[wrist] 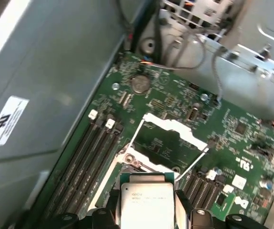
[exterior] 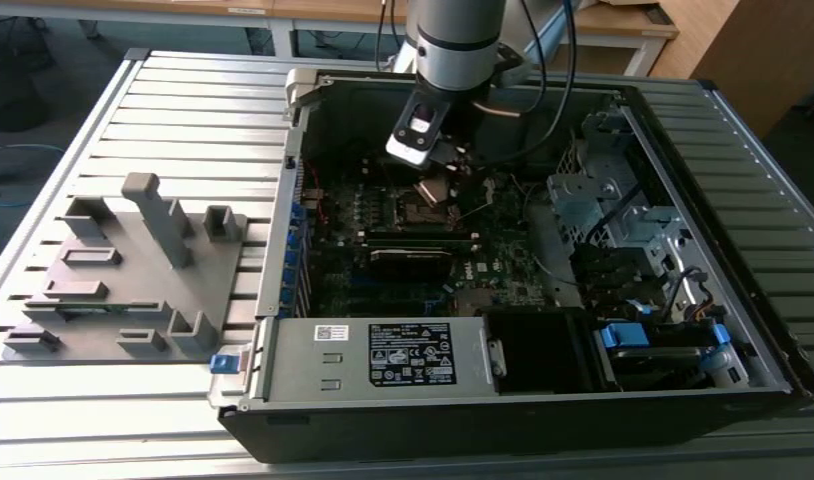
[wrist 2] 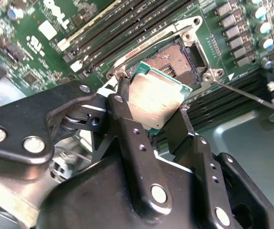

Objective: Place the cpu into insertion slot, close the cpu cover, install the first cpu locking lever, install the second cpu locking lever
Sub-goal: 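Place the cpu into insertion slot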

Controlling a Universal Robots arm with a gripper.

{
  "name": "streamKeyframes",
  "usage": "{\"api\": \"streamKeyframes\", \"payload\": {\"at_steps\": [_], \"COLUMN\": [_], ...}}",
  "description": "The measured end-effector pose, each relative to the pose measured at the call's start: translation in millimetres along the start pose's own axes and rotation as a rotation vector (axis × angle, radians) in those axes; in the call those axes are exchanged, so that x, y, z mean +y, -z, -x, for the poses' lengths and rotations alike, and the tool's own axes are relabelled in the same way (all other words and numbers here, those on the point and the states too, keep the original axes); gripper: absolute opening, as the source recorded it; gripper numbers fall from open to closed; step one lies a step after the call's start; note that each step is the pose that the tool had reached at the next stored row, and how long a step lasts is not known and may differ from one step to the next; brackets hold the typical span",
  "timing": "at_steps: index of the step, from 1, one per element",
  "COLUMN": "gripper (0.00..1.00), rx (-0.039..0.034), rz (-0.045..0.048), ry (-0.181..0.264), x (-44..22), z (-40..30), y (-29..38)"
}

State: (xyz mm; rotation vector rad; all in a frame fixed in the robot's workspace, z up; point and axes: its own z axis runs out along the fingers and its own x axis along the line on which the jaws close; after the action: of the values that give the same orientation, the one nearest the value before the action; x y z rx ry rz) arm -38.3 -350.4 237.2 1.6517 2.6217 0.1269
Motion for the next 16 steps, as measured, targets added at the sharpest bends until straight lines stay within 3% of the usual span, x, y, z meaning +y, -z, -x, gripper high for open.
{"api": "streamKeyframes", "payload": {"at_steps": [16], "gripper": [0.54], "rx": [-0.0264], "rz": [0.0028], "ry": [-0.290], "x": [-0.3], "z": [0.0], "y": [-2.6]}}
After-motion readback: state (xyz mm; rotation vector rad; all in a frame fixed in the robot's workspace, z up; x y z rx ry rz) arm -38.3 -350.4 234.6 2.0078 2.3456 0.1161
